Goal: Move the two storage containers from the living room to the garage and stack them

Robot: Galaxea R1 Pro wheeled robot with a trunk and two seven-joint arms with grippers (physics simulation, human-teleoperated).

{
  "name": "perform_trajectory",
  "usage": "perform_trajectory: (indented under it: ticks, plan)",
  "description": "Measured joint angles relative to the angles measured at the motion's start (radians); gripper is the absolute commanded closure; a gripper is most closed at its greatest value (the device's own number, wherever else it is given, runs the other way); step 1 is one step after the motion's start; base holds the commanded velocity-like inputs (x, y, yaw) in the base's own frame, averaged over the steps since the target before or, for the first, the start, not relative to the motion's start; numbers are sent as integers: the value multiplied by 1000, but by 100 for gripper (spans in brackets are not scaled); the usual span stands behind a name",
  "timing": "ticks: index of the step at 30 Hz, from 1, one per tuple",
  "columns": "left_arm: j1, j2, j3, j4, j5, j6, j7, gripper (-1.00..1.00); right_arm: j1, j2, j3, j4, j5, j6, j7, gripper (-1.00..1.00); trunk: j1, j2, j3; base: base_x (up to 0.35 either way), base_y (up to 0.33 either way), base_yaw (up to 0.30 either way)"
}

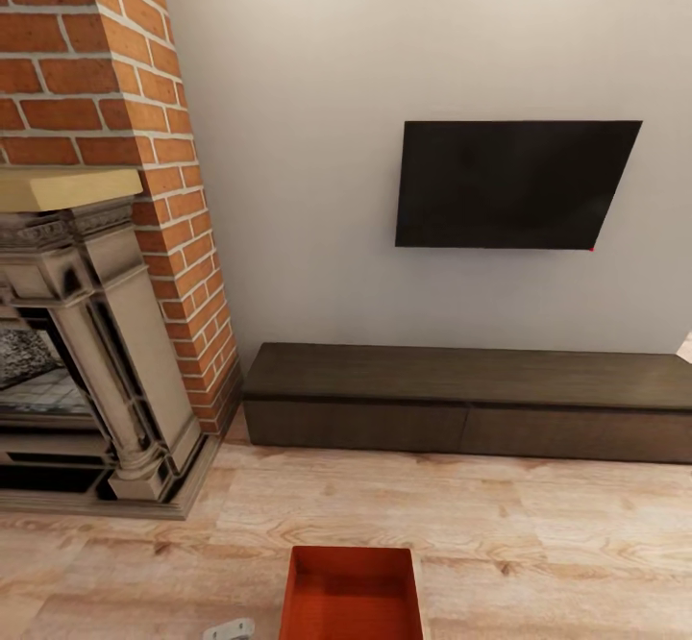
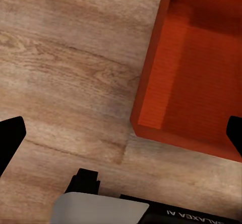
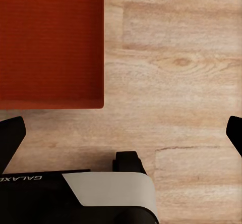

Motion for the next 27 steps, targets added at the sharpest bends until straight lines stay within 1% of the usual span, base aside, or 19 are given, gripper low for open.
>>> perform_trajectory:
  ticks: [27]
  plan:
    - [0, 3, 0, 0, 0, 0, 0, -100, 0, 0, 0, 0, 1, 0, 1, -100, 0, 0, 0, 0, 0, 0]
